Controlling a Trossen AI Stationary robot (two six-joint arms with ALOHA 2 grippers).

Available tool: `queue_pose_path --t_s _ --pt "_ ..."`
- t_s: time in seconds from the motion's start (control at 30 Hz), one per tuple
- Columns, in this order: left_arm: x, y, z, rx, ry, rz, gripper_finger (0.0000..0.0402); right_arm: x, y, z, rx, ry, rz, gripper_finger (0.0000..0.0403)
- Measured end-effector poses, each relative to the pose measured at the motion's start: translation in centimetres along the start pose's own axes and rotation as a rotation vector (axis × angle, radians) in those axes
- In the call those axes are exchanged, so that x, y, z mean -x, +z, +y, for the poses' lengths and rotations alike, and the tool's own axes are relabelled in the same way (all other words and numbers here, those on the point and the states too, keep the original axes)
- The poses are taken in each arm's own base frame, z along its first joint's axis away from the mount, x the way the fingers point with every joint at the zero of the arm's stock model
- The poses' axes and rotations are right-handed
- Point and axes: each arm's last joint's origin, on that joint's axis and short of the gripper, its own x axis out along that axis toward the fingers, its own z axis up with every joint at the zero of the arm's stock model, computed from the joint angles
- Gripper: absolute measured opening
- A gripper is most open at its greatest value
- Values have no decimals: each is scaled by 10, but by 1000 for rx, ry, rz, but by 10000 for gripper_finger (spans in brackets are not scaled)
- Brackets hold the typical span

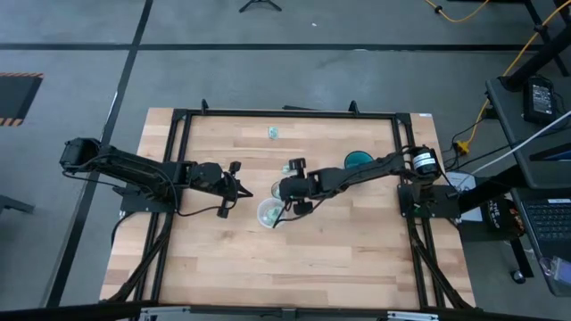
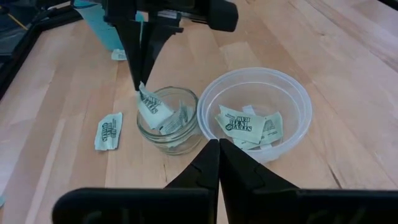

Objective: Pick and place items into bin
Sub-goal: Put the transparent stevia packet into the transparent glass bin

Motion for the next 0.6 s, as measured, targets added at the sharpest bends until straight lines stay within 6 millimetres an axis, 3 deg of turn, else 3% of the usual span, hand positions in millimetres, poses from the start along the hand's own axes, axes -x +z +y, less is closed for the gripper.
queue_pose_path --t_s 0.6 --pt "0 0 0 0 0 0 7 -6 1 3 -4 3 -9 0"
